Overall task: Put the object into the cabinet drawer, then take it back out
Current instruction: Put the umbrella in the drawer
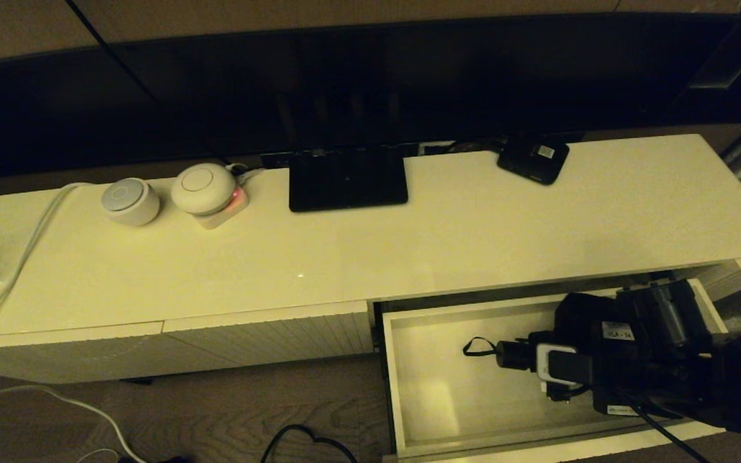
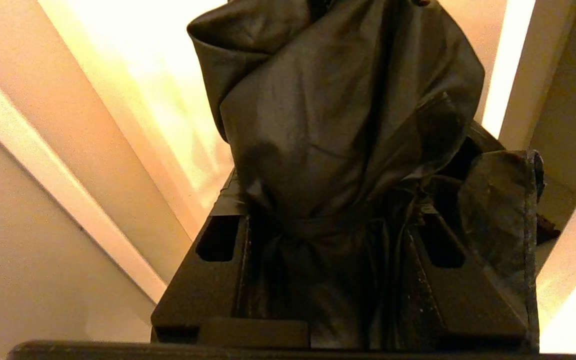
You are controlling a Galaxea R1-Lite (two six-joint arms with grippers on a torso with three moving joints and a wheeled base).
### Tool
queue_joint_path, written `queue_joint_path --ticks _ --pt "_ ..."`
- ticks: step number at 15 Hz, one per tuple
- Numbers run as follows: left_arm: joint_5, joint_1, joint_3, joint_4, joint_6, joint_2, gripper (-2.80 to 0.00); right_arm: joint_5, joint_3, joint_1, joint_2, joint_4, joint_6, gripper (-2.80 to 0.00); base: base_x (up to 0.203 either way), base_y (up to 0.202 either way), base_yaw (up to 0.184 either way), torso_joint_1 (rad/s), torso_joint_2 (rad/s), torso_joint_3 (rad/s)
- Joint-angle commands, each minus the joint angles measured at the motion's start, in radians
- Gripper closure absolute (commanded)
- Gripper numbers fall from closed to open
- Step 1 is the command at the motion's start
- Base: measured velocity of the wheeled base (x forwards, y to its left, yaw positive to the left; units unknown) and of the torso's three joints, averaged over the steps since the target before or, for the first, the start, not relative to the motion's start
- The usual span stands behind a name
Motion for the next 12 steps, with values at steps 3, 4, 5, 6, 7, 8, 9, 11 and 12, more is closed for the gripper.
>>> queue_joint_path --ticks 3,4,5,6,7,8,9,11,12 --pt "0.000 0.000 0.003 0.000 0.000 0.000 0.00 -0.004 0.010 0.002 -0.075 0.000 -0.010 0.00 0.000 0.000 0.000 0.000 0.00 0.000" --pt "0.000 0.000 0.003 0.000 0.000 0.000 0.00 -0.004 0.019 0.002 -0.078 -0.002 -0.009 0.00 0.000 0.000 0.000 0.000 0.00 0.000" --pt "0.000 0.000 0.003 0.000 0.000 0.000 0.00 -0.001 0.024 0.002 -0.076 -0.004 -0.008 0.00 0.000 0.000 0.000 0.000 0.00 0.000" --pt "0.000 0.000 0.003 0.000 0.000 0.000 0.00 0.001 0.027 0.002 -0.074 -0.002 -0.009 -2.80 0.000 0.000 0.000 0.000 0.00 0.000" --pt "0.000 0.000 0.003 0.000 0.000 0.000 0.00 -0.001 0.031 0.002 -0.062 -0.004 -0.009 -2.80 0.000 0.000 0.000 0.000 0.00 0.000" --pt "0.000 0.000 0.003 0.000 0.000 0.000 0.00 -0.005 0.032 0.002 -0.060 -0.003 -0.008 -2.80 0.000 0.000 0.000 0.000 0.00 0.000" --pt "0.000 0.000 0.003 0.000 0.000 0.000 0.00 -0.005 0.031 0.002 -0.059 -0.002 -0.007 -2.80 0.000 0.000 0.000 0.000 0.00 0.000" --pt "0.000 0.000 0.003 0.000 0.000 0.000 0.00 -0.001 0.032 0.002 -0.056 -0.005 -0.009 -2.80 0.000 0.000 0.000 0.000 0.00 0.000" --pt "0.000 0.000 0.003 0.000 0.000 0.000 0.00 -0.001 0.032 0.002 -0.060 -0.008 -0.004 -2.80 0.000 0.000 0.000 0.000 0.00 0.000"
